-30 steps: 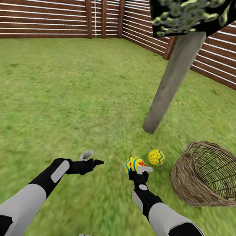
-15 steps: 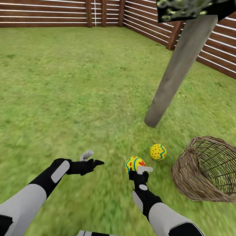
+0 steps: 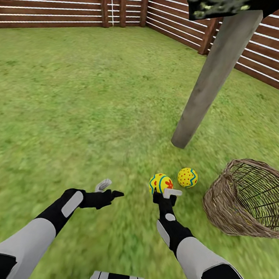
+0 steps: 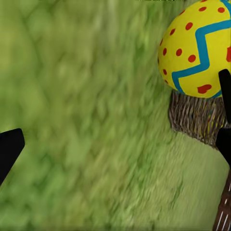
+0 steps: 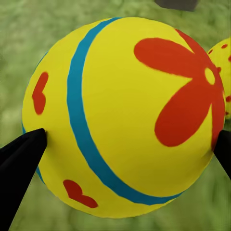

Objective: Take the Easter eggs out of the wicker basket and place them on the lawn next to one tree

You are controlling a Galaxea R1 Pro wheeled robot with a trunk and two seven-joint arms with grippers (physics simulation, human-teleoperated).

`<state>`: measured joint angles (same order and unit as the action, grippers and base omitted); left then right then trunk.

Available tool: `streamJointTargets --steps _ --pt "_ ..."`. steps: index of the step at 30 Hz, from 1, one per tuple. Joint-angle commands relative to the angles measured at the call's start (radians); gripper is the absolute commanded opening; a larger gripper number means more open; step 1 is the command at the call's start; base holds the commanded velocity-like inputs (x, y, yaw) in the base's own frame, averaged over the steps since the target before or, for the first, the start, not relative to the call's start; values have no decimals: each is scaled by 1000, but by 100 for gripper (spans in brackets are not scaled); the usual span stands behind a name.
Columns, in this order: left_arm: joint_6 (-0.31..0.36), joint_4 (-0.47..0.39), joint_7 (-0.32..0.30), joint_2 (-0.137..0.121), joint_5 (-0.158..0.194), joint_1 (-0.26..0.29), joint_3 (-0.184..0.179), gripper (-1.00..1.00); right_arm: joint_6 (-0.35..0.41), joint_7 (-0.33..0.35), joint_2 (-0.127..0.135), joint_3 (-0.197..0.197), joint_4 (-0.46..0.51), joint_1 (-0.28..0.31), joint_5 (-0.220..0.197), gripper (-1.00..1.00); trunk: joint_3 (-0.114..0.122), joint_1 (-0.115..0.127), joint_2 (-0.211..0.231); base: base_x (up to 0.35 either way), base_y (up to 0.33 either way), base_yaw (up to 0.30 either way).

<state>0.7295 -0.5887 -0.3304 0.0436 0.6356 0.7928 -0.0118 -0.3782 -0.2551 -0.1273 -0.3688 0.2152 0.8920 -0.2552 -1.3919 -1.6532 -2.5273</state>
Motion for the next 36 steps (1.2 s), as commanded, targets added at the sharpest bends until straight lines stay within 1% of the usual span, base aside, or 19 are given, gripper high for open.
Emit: streamJointTargets --steps 1,4,13,16,21,23,27,33,36 --pt "4 0 -1 -1 1 0 0 100 -4 -5 0 -9 -1 1 -9 -100 -1 0 0 0 0 0" --pt "5 0 0 0 1 0 0 100 -4 -6 0 -9 -6 1 -9 -100 -1 0 0 78 0 0" --pt "7 0 1 3 1 0 -5 100 -4 -6 5 -5 -16 1 -14 -100 -1 0 0 307 0 0" --pt "7 0 1 4 1 0 -8 100 -4 -6 21 -4 -16 1 -16 -100 -1 0 0 209 0 0" --pt "9 0 1 4 3 0 -8 100 -4 -6 69 -2 -15 1 -16 -100 -1 0 0 37 0 0" --pt "12 0 1 4 4 0 -8 100 -4 -6 77 -1 -14 1 -16 -100 -5 0 0 4 0 0" --pt "11 0 1 5 5 0 -8 100 -4 -5 81 -2 -10 1 -16 -100 -20 -2 -1 0 0 0" --pt "12 0 0 7 5 0 -9 100 -4 -4 75 -5 -10 1 -17 -100 -20 -2 -1 0 0 0" --pt "11 1 -3 11 4 0 -9 100 -5 -4 74 -5 -10 1 -17 -100 -20 -2 -1 0 0 0"
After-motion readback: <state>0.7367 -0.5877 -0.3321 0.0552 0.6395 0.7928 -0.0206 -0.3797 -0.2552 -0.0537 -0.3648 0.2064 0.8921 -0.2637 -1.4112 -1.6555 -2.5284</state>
